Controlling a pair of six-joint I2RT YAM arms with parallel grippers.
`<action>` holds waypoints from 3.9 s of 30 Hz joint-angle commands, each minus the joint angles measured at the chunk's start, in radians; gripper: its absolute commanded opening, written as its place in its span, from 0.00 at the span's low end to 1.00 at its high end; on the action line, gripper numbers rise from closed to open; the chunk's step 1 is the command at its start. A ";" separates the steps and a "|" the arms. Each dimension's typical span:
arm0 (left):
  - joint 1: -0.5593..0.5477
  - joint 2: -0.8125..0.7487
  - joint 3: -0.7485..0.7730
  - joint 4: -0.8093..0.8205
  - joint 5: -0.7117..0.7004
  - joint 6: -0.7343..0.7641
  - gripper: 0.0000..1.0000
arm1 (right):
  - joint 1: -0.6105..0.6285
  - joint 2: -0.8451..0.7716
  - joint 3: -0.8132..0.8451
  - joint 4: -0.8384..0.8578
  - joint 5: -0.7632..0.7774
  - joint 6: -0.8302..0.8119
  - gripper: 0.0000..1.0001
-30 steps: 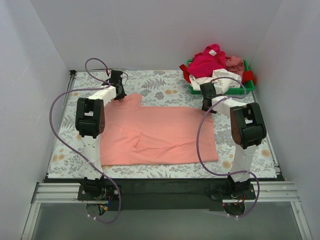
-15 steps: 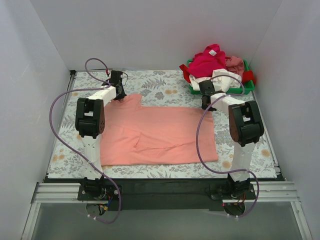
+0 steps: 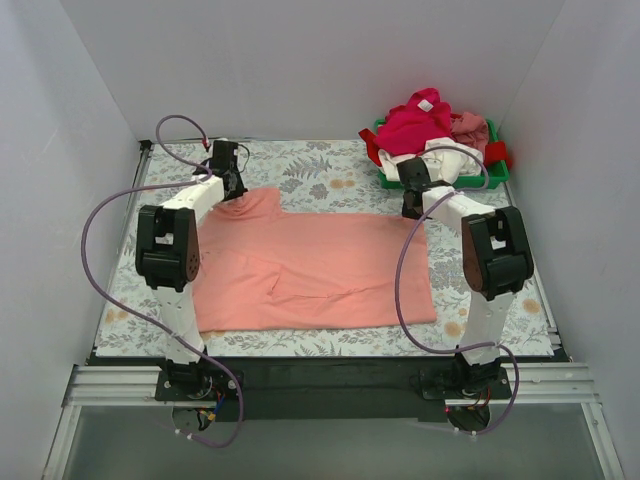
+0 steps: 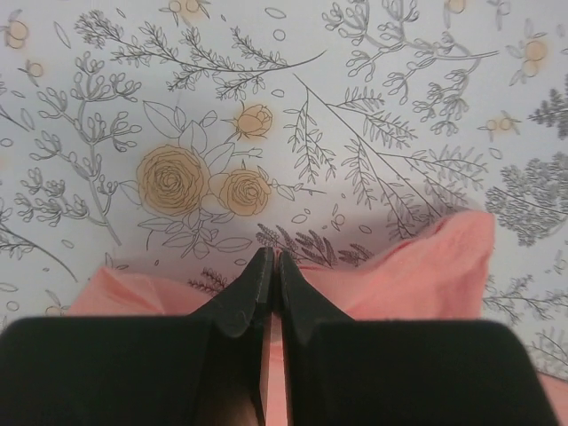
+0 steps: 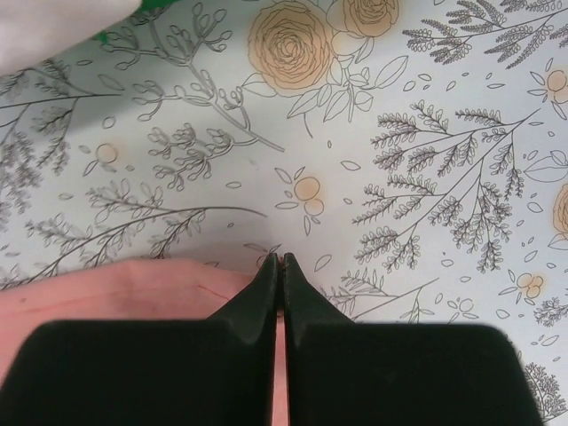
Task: Fold and stack the t-shirts
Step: Fold the tshirt
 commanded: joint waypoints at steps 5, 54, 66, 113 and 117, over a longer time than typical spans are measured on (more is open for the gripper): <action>-0.001 -0.223 -0.155 0.082 0.021 -0.041 0.00 | 0.016 -0.160 -0.111 0.075 -0.027 -0.018 0.01; -0.001 -1.255 -0.936 0.043 -0.281 -0.496 0.00 | 0.034 -0.729 -0.597 0.118 -0.044 -0.068 0.01; -0.001 -1.521 -1.117 0.050 -0.221 -0.655 0.00 | 0.036 -0.764 -0.668 0.107 -0.114 -0.056 0.01; 0.205 -0.730 -0.845 0.211 0.352 -0.559 0.98 | 0.523 -0.032 0.019 0.426 -1.082 -0.314 0.98; 0.236 -0.693 -0.862 0.240 0.408 -0.552 0.98 | 0.534 0.142 0.208 0.392 -1.133 -0.268 0.97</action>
